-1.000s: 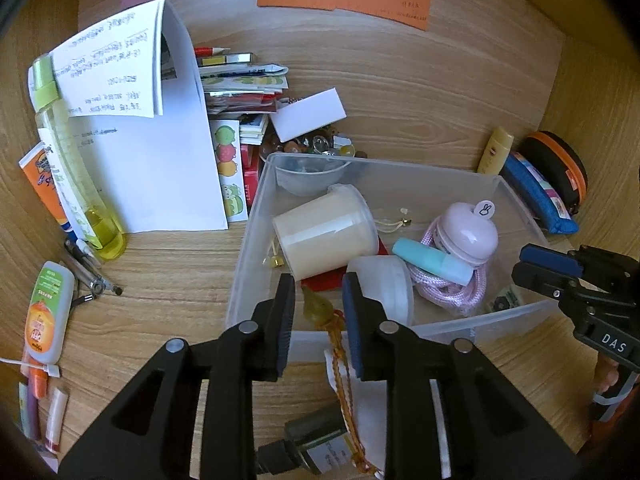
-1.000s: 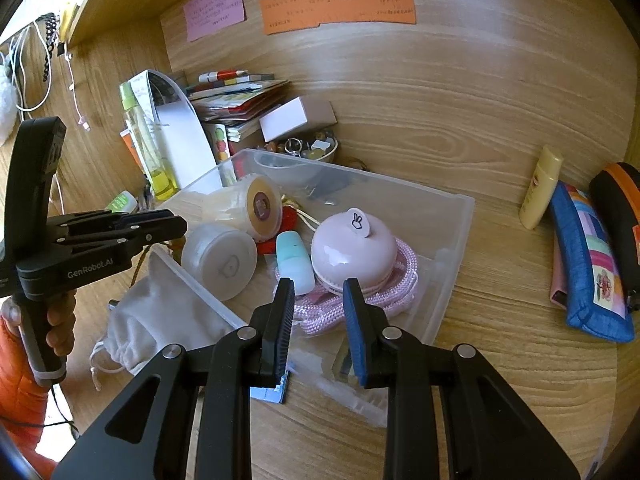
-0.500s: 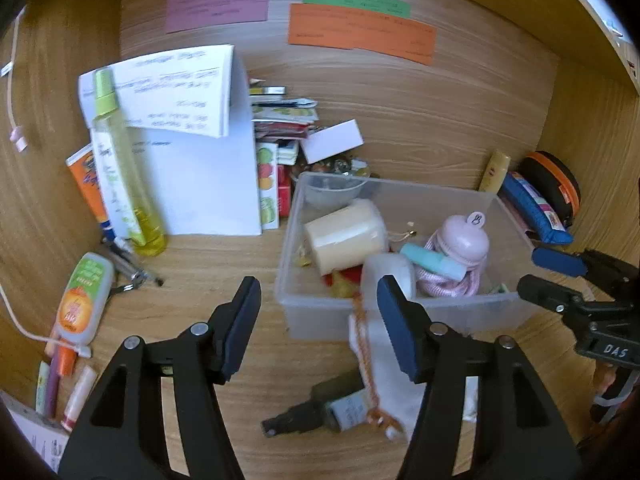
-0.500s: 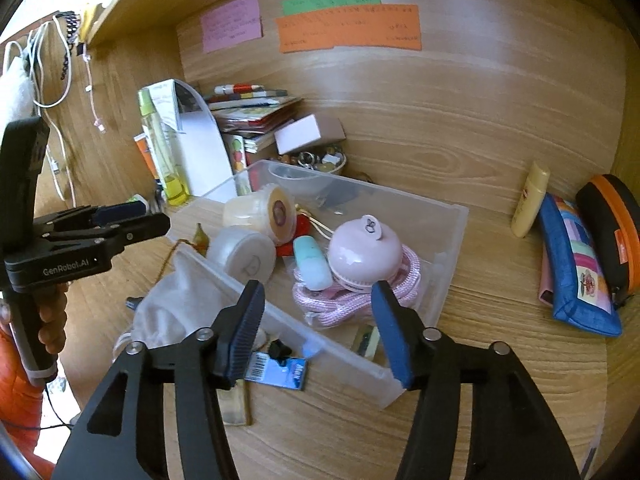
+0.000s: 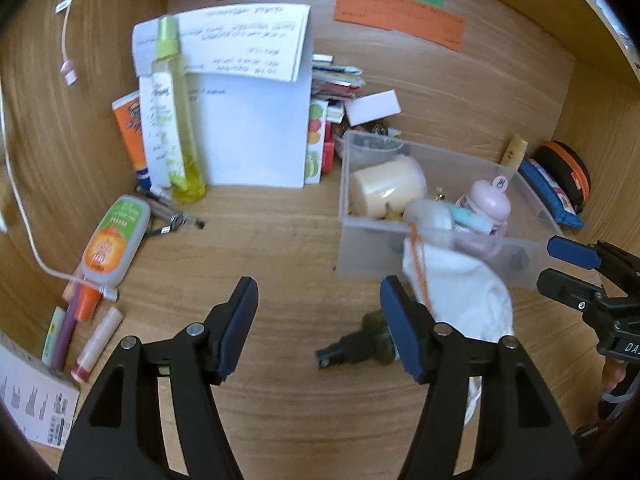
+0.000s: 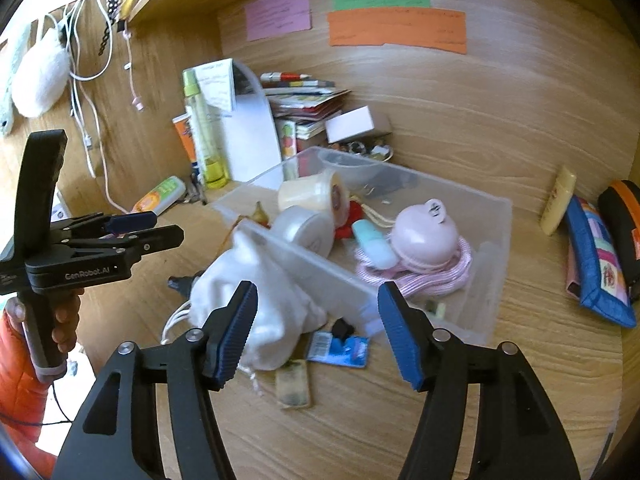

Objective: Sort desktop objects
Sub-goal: 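Move both tools toward the white drawstring pouch and green spray bottle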

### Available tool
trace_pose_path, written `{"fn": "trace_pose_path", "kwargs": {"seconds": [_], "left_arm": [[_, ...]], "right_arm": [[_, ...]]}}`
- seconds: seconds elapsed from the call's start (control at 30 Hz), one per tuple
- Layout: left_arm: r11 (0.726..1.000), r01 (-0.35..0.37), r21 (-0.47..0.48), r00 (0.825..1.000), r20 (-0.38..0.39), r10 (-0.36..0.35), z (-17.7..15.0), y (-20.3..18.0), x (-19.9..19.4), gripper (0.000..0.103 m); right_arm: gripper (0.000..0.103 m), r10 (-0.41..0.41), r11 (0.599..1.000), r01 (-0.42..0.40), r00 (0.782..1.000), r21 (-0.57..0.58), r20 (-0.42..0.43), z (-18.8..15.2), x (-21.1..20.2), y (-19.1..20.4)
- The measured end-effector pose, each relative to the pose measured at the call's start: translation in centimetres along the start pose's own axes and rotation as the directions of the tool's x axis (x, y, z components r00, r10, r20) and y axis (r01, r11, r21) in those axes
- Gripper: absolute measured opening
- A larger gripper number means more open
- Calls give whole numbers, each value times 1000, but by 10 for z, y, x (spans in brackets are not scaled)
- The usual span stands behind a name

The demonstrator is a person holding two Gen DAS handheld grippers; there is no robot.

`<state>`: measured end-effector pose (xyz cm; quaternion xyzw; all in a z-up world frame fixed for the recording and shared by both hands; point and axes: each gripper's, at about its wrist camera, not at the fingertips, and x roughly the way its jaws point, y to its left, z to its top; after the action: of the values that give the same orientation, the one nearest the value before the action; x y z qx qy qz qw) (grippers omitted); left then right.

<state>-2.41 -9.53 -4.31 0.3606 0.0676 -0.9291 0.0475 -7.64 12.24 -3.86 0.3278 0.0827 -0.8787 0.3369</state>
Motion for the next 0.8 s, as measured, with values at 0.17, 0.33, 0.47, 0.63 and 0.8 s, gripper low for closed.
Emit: {"fn": "trace_pose_path", "kwargs": {"seconds": [0.17,0.33,0.47,0.63,0.8], "left_arm": [[1000,3,-16,999,-32,-3,-15,7,2,63],[1000,20,-17,998,-59,-21,-28,7,3,63],[999,41,-17,996,-74,-42,-36,3,4,63],[997,70,25,993,-93,-67,-41,-8,8,63],[996,71,47,990,-124,-65,-39,-12,24,65]], "right_arm": [[64,21,1000,-21,999,4,-25,-9,7,8],[65,57,998,-57,997,4,-60,-17,19,17],[65,76,997,-78,993,-11,-86,-22,29,26],[71,80,996,-84,990,-31,-113,-24,38,34],[72,98,994,-103,986,-32,-137,-22,47,35]]}}
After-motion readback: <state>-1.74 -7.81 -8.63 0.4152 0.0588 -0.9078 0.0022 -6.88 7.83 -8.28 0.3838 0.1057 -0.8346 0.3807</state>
